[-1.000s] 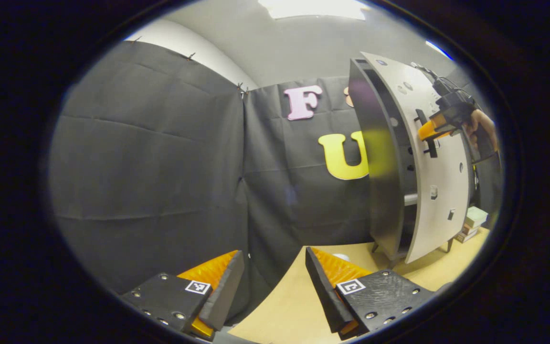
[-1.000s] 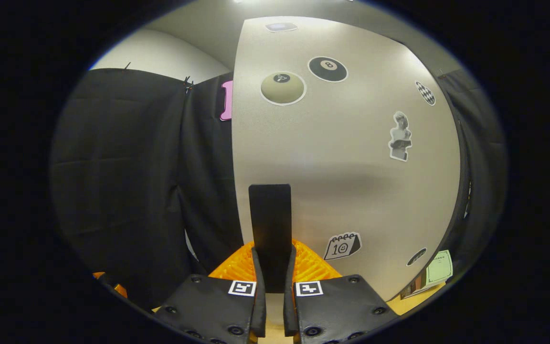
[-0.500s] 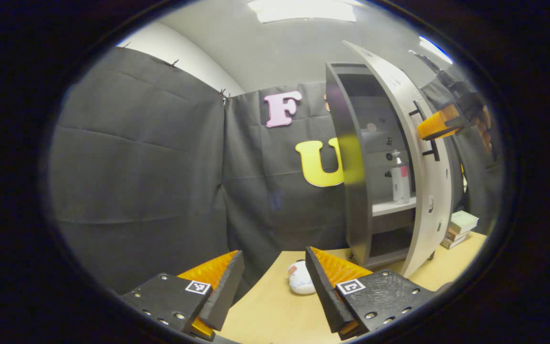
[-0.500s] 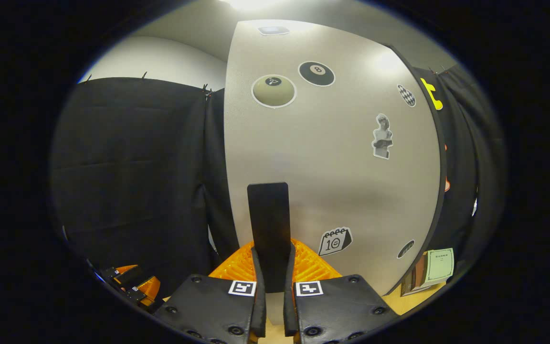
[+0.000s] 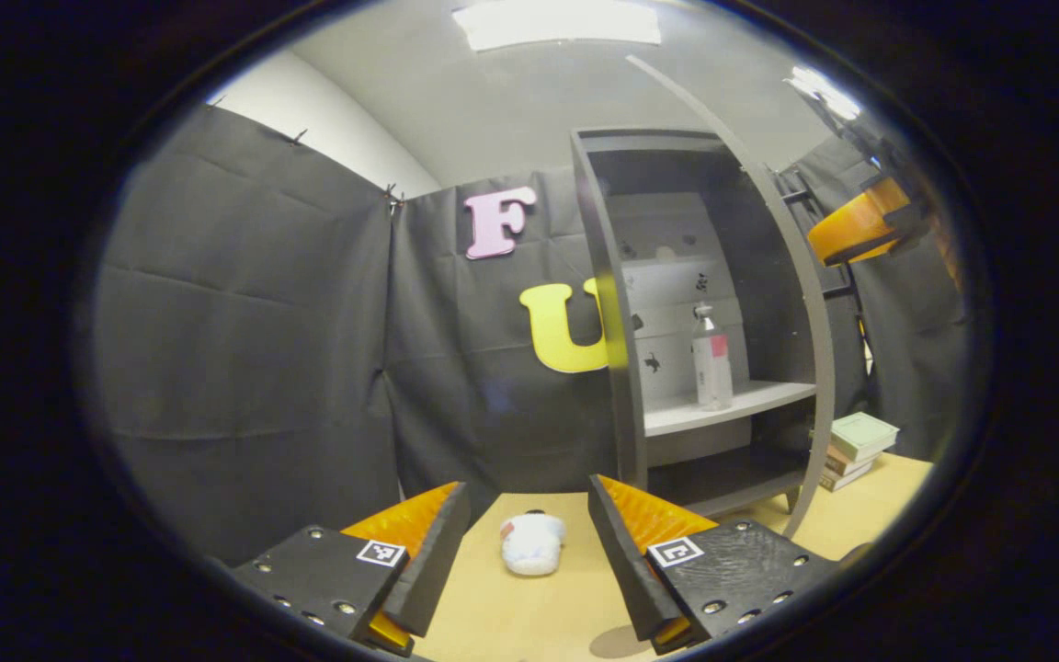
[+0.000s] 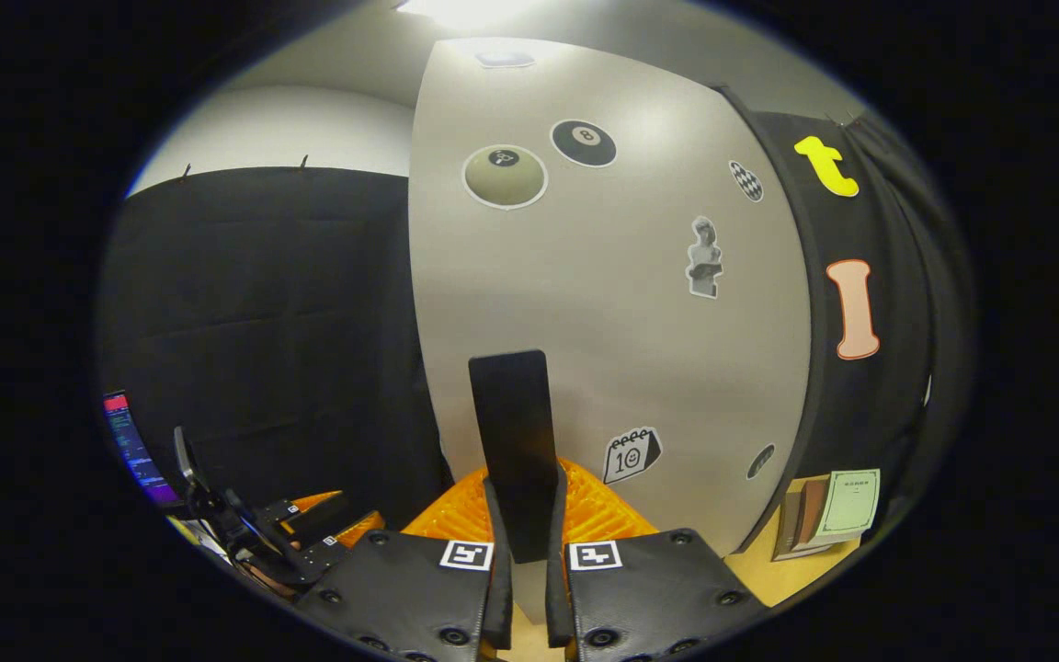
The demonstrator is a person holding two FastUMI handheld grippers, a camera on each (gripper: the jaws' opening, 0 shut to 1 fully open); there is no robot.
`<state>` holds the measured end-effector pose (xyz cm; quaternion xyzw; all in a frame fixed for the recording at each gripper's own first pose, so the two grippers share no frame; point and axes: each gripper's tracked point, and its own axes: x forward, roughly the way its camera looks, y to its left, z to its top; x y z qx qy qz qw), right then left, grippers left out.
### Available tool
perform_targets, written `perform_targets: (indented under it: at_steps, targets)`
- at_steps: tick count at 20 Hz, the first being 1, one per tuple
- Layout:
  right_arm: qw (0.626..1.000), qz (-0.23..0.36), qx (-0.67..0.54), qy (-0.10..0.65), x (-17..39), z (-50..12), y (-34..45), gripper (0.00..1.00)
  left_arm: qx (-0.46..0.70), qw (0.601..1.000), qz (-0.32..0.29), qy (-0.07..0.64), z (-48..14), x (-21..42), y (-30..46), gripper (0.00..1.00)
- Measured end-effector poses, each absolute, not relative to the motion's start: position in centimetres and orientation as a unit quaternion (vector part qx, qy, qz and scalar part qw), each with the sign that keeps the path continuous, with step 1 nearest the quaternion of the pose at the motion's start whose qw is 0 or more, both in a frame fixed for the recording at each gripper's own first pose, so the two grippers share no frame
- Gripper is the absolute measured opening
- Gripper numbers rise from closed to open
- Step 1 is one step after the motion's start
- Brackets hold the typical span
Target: Open the cabinet door with the right hand, grasp the bottle in the cabinet with the left hand and place it on the coaster, then close the cabinet door with the right hand.
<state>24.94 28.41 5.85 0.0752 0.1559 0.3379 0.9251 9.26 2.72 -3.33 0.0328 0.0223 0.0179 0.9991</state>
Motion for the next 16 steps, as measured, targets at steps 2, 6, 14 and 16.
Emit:
perform_targets:
  at_steps: [2, 6, 14, 16]
  targets:
    - [0.922, 0.346, 0.075, 0.159, 24.5, 5.9, 27.6, 0.16, 0.032, 0.999, 0.005, 0.02, -3.0, 9.5, 0.6, 0.79]
    - [0.918, 0.355, 0.077, 0.159, 23.8, 6.1, 25.9, 0.17, 0.029, 0.999, -0.018, 0.02, -3.0, 10.0, -3.3, 0.79]
    - [0.923, 0.347, 0.072, 0.154, 22.8, 6.3, 22.5, 0.14, 0.011, 0.998, -0.056, 0.016, -2.5, 11.2, -10.0, 0.79]
    - [0.924, 0.342, 0.072, 0.153, 22.8, 6.2, 21.7, 0.14, 0.005, 0.998, -0.065, 0.018, -2.6, 11.4, -11.9, 0.79]
